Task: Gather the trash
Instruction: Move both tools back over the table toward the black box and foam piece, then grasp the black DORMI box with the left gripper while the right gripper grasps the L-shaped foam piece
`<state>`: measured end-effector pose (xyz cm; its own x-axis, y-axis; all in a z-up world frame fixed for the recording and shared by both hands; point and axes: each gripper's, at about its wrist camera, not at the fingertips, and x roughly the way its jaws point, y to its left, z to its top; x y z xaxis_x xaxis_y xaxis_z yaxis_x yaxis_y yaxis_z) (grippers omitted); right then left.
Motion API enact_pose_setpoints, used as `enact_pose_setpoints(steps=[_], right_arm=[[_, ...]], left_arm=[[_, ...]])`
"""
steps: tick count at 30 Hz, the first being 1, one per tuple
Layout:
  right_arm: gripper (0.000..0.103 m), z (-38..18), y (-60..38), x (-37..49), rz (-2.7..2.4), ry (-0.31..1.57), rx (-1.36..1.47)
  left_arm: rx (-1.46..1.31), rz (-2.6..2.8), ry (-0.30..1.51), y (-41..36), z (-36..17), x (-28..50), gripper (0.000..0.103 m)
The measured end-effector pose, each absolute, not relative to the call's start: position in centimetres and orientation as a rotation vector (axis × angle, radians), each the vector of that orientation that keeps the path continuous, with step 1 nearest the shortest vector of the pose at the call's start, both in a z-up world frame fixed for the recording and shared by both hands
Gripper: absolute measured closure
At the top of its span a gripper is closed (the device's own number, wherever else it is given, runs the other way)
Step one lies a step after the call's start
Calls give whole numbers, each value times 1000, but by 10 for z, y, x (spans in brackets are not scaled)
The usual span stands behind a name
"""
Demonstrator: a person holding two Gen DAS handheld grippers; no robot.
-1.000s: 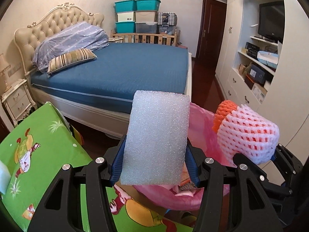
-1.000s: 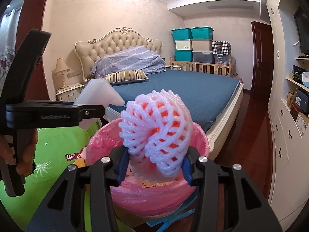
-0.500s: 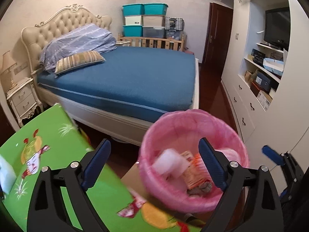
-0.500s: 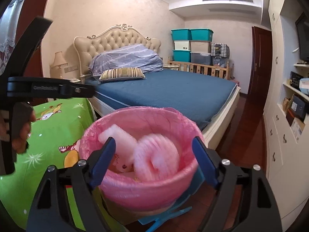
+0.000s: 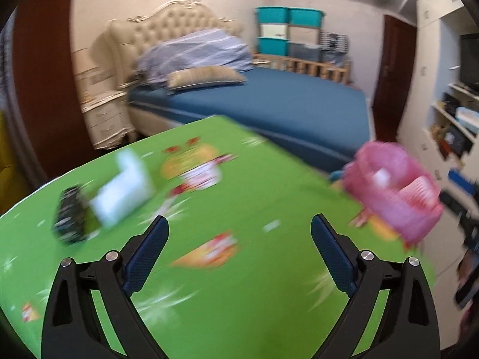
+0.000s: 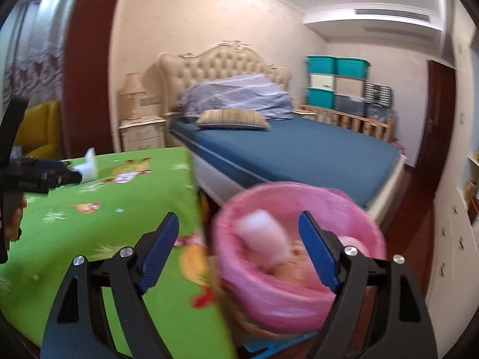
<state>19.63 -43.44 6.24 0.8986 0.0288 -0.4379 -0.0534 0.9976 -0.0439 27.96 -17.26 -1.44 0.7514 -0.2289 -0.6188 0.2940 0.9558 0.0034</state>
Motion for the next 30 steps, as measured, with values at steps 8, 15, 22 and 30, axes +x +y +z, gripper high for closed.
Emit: enact_pose_setpoints(steps=[8, 15, 22, 30], right_arm=[[24, 55, -320, 248, 209, 522, -99], [24, 47, -237, 307, 316, 602, -81], [24, 45, -170, 378, 360, 654, -25], [30, 40, -128, 437, 389, 691, -9]], left_arm=[[105, -75, 708, -57, -40, 263, 13], [29, 41, 733, 18, -44, 278, 13], [41, 38, 760, 38, -46, 292, 13], [-2, -11, 794, 36, -50, 322, 13]])
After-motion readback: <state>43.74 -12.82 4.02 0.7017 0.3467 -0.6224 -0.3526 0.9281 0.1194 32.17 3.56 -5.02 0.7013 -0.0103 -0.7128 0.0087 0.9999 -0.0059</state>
